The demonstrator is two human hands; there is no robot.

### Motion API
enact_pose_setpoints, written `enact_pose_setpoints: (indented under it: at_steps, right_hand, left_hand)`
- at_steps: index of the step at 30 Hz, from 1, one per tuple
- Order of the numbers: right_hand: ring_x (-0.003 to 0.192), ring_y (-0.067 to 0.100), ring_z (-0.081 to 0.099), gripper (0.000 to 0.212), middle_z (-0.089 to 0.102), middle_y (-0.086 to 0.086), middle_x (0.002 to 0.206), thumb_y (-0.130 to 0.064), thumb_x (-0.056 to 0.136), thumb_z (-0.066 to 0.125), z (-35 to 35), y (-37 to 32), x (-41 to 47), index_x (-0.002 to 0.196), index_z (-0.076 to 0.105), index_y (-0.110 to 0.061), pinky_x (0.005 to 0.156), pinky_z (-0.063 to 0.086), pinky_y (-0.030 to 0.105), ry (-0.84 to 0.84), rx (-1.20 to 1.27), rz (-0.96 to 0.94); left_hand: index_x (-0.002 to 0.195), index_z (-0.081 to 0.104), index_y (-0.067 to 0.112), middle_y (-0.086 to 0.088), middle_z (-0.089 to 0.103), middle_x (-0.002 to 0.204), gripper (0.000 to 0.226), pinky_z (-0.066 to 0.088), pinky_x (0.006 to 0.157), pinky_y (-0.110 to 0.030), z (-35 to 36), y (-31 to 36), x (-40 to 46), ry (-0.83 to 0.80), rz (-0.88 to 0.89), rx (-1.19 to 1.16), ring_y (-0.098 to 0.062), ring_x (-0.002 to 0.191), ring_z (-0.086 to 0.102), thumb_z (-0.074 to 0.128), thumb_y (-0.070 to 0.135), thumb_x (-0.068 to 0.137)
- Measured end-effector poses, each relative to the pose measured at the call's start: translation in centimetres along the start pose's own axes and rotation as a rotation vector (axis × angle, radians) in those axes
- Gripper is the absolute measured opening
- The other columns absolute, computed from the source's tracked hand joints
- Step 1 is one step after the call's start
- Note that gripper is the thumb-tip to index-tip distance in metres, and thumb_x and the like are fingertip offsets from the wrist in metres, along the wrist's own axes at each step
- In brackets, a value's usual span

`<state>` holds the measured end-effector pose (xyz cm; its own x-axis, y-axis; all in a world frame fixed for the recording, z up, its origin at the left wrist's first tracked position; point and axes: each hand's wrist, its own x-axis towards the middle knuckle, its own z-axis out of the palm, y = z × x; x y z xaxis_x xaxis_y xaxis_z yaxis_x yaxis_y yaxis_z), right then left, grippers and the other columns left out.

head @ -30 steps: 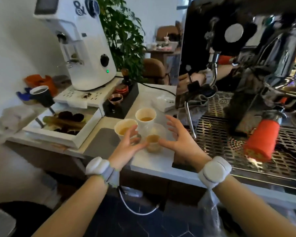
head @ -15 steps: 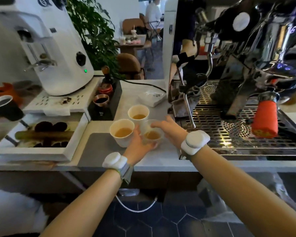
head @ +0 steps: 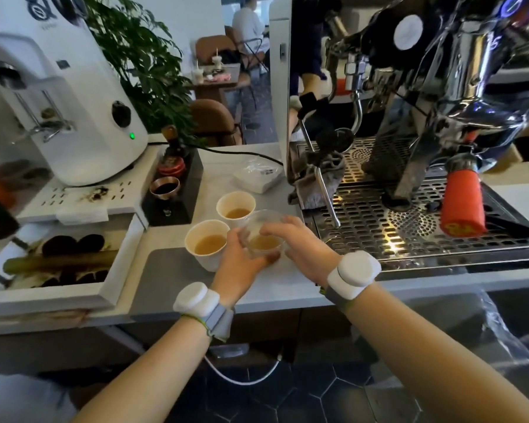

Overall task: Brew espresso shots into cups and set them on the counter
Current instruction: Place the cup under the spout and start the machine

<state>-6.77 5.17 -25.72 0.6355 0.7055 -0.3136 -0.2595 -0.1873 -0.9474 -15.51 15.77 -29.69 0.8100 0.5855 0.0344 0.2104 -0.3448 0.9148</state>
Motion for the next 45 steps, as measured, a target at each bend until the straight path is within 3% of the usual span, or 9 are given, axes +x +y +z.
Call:
enact_pose_setpoints:
  at_steps: [4, 8, 12, 17, 24, 31, 36, 41, 45]
  right_hand:
    - [0.096, -0.001, 0.049, 0.077, 0.051, -0.01, 0.115, -0.023, 0.079, 0.072, -0.4, -1.1, -1.7, 0.143, 0.027, -0.02, 0.067, 0.038, 0.013, -0.032, 0.02, -0.096]
    - [0.112, 0.003, 0.048, 0.092, 0.046, -0.011, 0.129, -0.016, 0.072, 0.08, -1.4, -1.6, -4.1, 0.143, 0.024, -0.026, 0.079, 0.047, 0.011, -0.132, -0.111, -0.237]
    - [0.127, 0.012, 0.039, 0.093, 0.037, -0.011, 0.142, -0.019, 0.071, 0.081, -2.5, -1.5, -6.2, 0.143, 0.023, -0.035, 0.102, 0.035, 0.032, -0.085, -0.203, -0.299]
    - [0.113, 0.011, 0.055, 0.072, 0.051, -0.01, 0.127, -0.013, 0.076, 0.076, -4.2, -0.1, -8.5, 0.134, 0.038, -0.035, 0.09, 0.051, 0.033, 0.091, -0.142, -0.422]
    - [0.098, 0.015, 0.063, 0.061, 0.058, -0.002, 0.12, -0.004, 0.076, 0.075, -9.0, 1.2, -11.1, 0.123, 0.051, -0.034, 0.071, 0.056, 0.027, 0.223, 0.015, -0.474]
    - [0.1, 0.017, 0.064, 0.049, 0.063, 0.0, 0.108, 0.0, 0.075, 0.074, -15.6, 1.1, -12.5, 0.114, 0.054, -0.025, 0.076, 0.059, 0.037, 0.304, 0.049, -0.429]
    - [0.096, 0.017, 0.063, 0.048, 0.061, 0.004, 0.113, 0.002, 0.075, 0.073, -20.3, 1.1, -12.1, 0.116, 0.057, -0.019, 0.073, 0.058, 0.036, 0.349, 0.097, -0.436]
    - [0.103, 0.024, 0.062, 0.05, 0.06, 0.011, 0.113, -0.001, 0.076, 0.074, -23.7, 1.2, -11.0, 0.119, 0.056, -0.019, 0.082, 0.057, 0.042, 0.366, 0.095, -0.418]
    - [0.104, 0.021, 0.063, 0.051, 0.06, 0.005, 0.112, -0.002, 0.077, 0.073, -26.0, 1.1, -10.5, 0.121, 0.053, -0.02, 0.076, 0.058, 0.032, 0.286, 0.092, -0.4]
  left_hand:
    - [0.136, 0.037, 0.024, 0.017, 0.049, 0.117, 0.081, 0.039, 0.07, 0.002, -2.1, 2.0, -0.8, -0.014, 0.074, -0.034, 0.003, 0.104, 0.047, 0.082, 0.026, 0.069]
    - [0.14, 0.037, 0.022, 0.011, 0.048, 0.131, 0.1, 0.045, 0.095, -0.027, -3.8, 4.6, -1.9, -0.077, 0.125, -0.032, -0.009, 0.12, 0.047, 0.073, 0.054, 0.052]
    - [0.132, 0.04, 0.036, 0.03, 0.05, 0.115, 0.085, 0.043, 0.077, -0.009, -4.6, 6.1, -3.0, -0.128, 0.187, 0.0, 0.008, 0.11, 0.048, 0.073, 0.058, 0.057]
    - [0.13, 0.04, 0.037, 0.025, 0.051, 0.124, 0.086, 0.035, 0.079, -0.011, -3.2, 7.6, -4.0, -0.206, 0.235, -0.007, 0.01, 0.109, 0.045, 0.074, 0.061, 0.054]
    - [0.124, 0.045, 0.042, 0.018, 0.058, 0.123, 0.082, 0.049, 0.09, -0.024, 2.5, 9.3, -3.9, -0.301, 0.234, -0.082, 0.0, 0.116, 0.053, 0.08, 0.06, 0.052]
    - [0.105, 0.051, 0.063, 0.03, 0.062, 0.113, 0.065, 0.049, 0.076, -0.009, 9.3, 11.0, -2.8, -0.346, 0.242, -0.185, 0.005, 0.111, 0.056, 0.082, 0.066, 0.048]
    - [0.125, 0.046, 0.037, 0.014, 0.057, 0.122, 0.077, 0.05, 0.078, -0.013, 14.4, 12.8, -1.5, -0.361, 0.262, -0.177, 0.0, 0.113, 0.056, 0.083, 0.047, 0.058]
    - [0.124, 0.053, 0.027, 0.009, 0.067, 0.105, 0.092, 0.052, 0.081, -0.021, 17.5, 13.6, -0.1, -0.296, 0.23, -0.167, 0.001, 0.093, 0.064, 0.084, 0.064, 0.046]
    - [0.111, 0.056, 0.035, 0.018, 0.071, 0.103, 0.069, 0.051, 0.076, -0.012, 19.7, 13.5, 0.5, -0.275, 0.221, -0.23, 0.005, 0.093, 0.066, 0.086, 0.047, 0.05]
